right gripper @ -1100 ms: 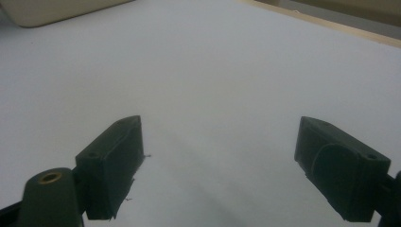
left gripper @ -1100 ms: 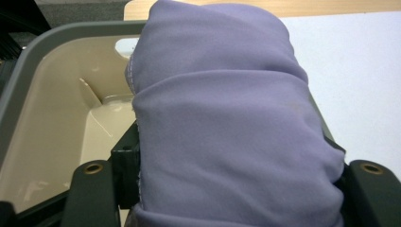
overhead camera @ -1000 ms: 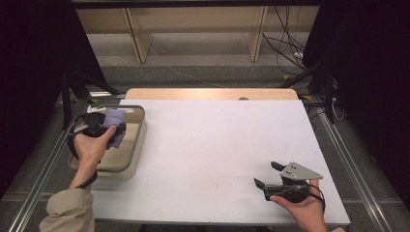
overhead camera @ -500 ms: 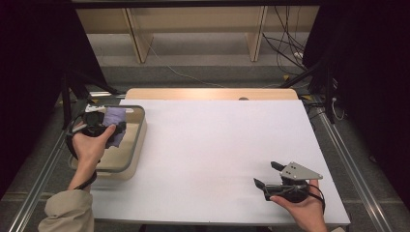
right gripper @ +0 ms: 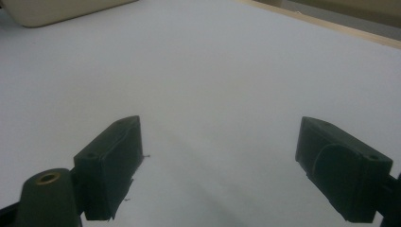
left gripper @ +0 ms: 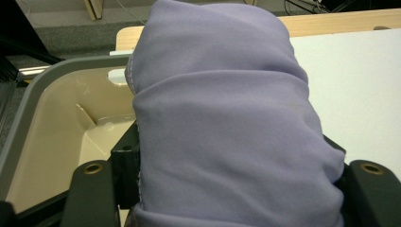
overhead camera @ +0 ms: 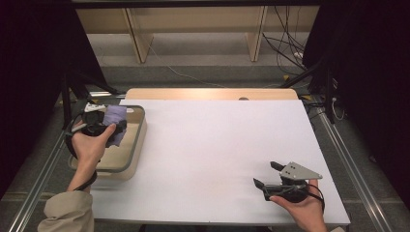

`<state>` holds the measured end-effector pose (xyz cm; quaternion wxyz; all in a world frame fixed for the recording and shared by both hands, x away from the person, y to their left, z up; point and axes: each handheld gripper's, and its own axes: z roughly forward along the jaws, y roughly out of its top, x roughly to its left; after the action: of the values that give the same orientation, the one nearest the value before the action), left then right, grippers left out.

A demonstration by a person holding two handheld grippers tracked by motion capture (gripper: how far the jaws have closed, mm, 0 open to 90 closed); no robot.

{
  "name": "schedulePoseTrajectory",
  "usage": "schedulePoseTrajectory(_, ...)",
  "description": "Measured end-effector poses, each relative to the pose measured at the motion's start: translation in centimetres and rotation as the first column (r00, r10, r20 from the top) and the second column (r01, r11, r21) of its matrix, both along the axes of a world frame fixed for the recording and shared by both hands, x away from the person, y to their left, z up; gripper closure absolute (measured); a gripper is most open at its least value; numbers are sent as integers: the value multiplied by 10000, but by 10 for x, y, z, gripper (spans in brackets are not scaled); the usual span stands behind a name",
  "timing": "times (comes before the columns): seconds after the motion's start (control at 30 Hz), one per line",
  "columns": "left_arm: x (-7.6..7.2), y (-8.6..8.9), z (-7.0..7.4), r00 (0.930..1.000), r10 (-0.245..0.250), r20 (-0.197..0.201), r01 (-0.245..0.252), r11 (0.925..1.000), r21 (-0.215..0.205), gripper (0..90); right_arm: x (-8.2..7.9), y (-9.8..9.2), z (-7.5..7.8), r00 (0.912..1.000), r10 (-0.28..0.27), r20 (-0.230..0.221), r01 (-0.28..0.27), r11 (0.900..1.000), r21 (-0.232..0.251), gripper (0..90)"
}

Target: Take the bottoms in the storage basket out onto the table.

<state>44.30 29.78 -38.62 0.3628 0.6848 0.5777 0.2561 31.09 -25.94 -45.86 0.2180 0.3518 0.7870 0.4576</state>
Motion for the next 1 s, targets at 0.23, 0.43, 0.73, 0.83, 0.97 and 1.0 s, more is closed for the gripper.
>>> schedulePoseTrajectory(0.23, -2, -5, 5, 9999, -135, 97, 134, 9999, 7, 332, 0, 0, 0, 10000, -12, 2, 12, 10000, -4, 163)
schedulePoseTrajectory(0.43, -4, -9, 7, 9996, -241, 167, 242, 9997, -38, 332, 0, 0, 0, 10000, -10, 1, 10, 10000, 6, 162)
schedulePoseTrajectory(0.73, -6, -15, 10, 9991, -352, 224, 353, 9994, -36, 332, 0, 0, 0, 10000, 2, 9, -2, 10000, 2, 162)
schedulePoseTrajectory(0.83, -7, -17, 12, 9989, -405, 255, 406, 9992, -59, 332, 0, 0, 0, 10000, -1, 9, 1, 10000, 4, 163)
schedulePoseTrajectory(0.97, -8, -19, 13, 9986, -463, 265, 465, 9989, -34, 332, 0, 0, 0, 10000, 1, 14, -1, 10000, 8, 163)
schedulePoseTrajectory(1.0, -8, -19, 13, 9985, -483, 264, 485, 9988, -52, 332, 0, 0, 0, 10000, 11, 16, -11, 10000, 4, 163)
